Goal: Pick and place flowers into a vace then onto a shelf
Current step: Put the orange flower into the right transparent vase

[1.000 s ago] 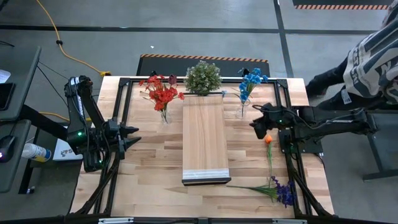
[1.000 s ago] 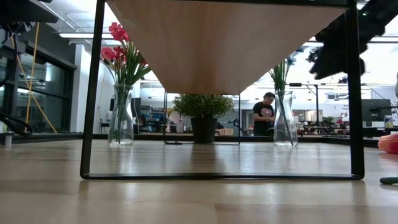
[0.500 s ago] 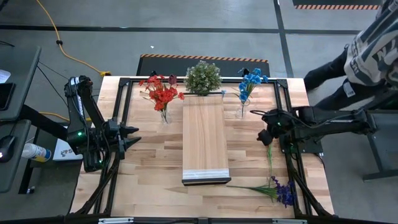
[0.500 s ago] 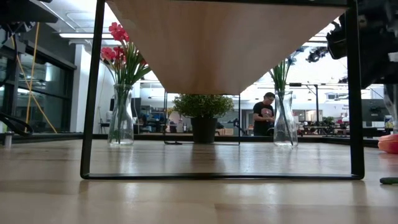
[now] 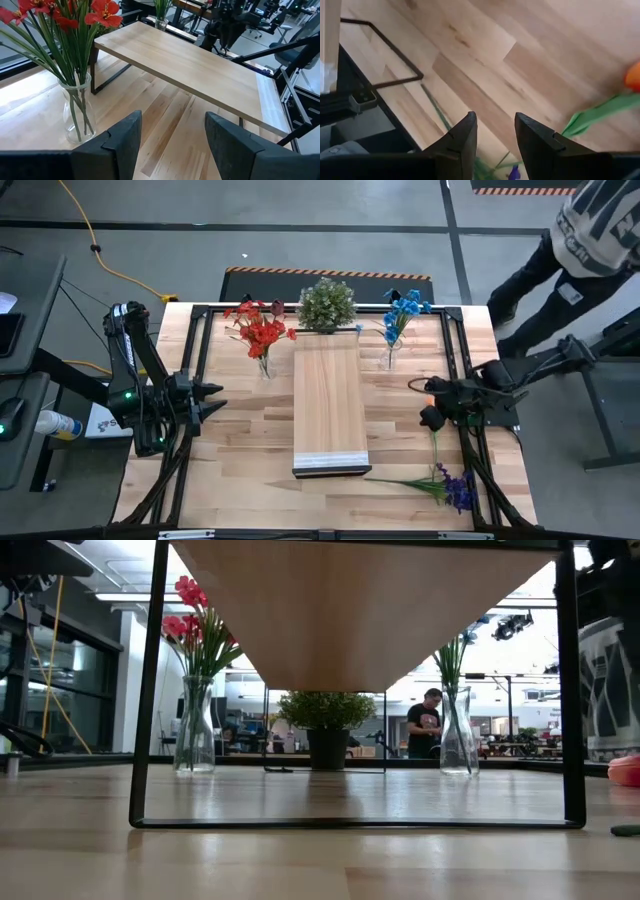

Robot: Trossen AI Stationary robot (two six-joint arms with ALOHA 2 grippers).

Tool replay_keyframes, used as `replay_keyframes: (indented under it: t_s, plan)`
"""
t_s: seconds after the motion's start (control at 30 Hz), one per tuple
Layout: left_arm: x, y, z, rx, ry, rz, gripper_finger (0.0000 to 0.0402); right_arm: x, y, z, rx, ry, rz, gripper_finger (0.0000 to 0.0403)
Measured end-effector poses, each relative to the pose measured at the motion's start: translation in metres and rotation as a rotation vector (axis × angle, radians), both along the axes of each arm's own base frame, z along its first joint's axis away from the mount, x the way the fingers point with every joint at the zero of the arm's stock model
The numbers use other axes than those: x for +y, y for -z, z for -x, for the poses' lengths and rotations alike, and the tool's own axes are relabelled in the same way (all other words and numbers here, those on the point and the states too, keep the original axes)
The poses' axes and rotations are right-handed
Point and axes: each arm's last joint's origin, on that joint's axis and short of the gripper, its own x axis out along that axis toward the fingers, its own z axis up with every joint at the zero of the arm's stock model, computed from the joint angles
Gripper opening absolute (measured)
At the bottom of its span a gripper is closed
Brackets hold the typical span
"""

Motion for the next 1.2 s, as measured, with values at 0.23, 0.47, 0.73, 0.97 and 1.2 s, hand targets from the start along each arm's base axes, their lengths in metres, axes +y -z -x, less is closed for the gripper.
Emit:
replay_keyframes:
  t_s: [0.23,0.47,0.73,0.97,1.2]
  plan:
    - [0.0,0.0,0.0,0.0,0.0,0.0,0.025,0.018,0.0,0.008,0.027,0.005,-0.025,0.0124]
    - [0.0,0.0,0.0,0.0,0.0,0.001,0.025,0.032,0.0,0.017,0.038,0.028,-0.044,0.0124]
    - [0.0,0.0,0.0,-0.001,0.0,0.002,0.025,0.04,0.004,0.023,0.093,0.017,-0.051,0.0124]
    - [0.0,0.0,0.0,-0.002,0.0,0.006,0.025,0.042,0.012,0.023,0.178,0.021,0.025,0.0124]
    - [0.0,0.0,0.0,-0.002,0.0,0.006,0.025,0.044,0.019,0.021,0.272,0.02,0.081,0.0124]
